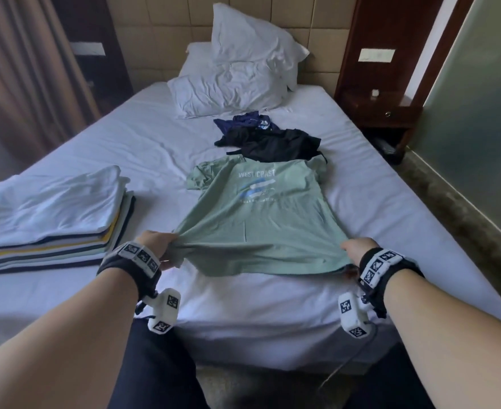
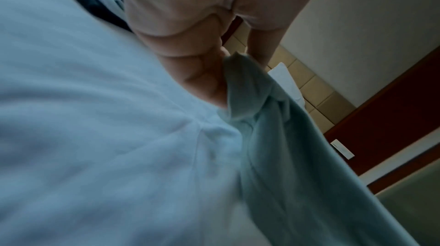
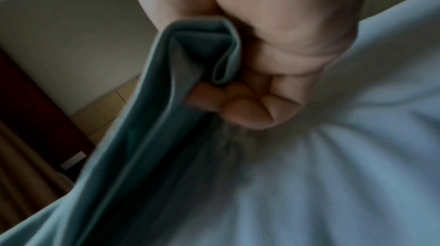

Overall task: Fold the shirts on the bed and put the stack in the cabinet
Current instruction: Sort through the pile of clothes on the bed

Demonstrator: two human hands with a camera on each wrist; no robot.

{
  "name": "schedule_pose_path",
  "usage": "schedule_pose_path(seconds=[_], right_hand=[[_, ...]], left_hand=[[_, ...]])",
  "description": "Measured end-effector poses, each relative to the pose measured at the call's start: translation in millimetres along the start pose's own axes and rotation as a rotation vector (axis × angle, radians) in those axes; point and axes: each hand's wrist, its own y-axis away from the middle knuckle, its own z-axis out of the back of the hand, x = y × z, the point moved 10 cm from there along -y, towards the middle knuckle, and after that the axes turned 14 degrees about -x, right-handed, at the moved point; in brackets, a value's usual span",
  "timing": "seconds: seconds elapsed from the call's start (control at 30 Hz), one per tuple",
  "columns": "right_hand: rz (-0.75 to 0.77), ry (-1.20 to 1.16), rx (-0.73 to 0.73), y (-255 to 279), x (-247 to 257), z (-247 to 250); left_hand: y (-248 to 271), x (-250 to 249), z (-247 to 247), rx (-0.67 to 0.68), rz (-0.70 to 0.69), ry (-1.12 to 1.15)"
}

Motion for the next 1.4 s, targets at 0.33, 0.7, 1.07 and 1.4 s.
schedule_pose_path(seconds=[0.33,0.7,1.07,1.4], right_hand=[[-0.19,-0.259,0.018,65.8,-36.8,12.4],[-0.065,-0.068,0.133,117.1,-50.9,7.6],[-0.075,-0.004,0.118,78.8,-38.9,32.4],[-0.21,-0.308,0.043,-59.8,-17.3,27.2]], left_hand=[[47.5,-10.2,45.4,-0.037,-0.444,-0.477],[72.6,24.6,80.9,-0.096,-0.437,-0.647],[61.8,-18.7,70.5,-0.087,-0.3,-0.334],[51.9,-132.7,-113.1,0.064,-0.598,-0.437]])
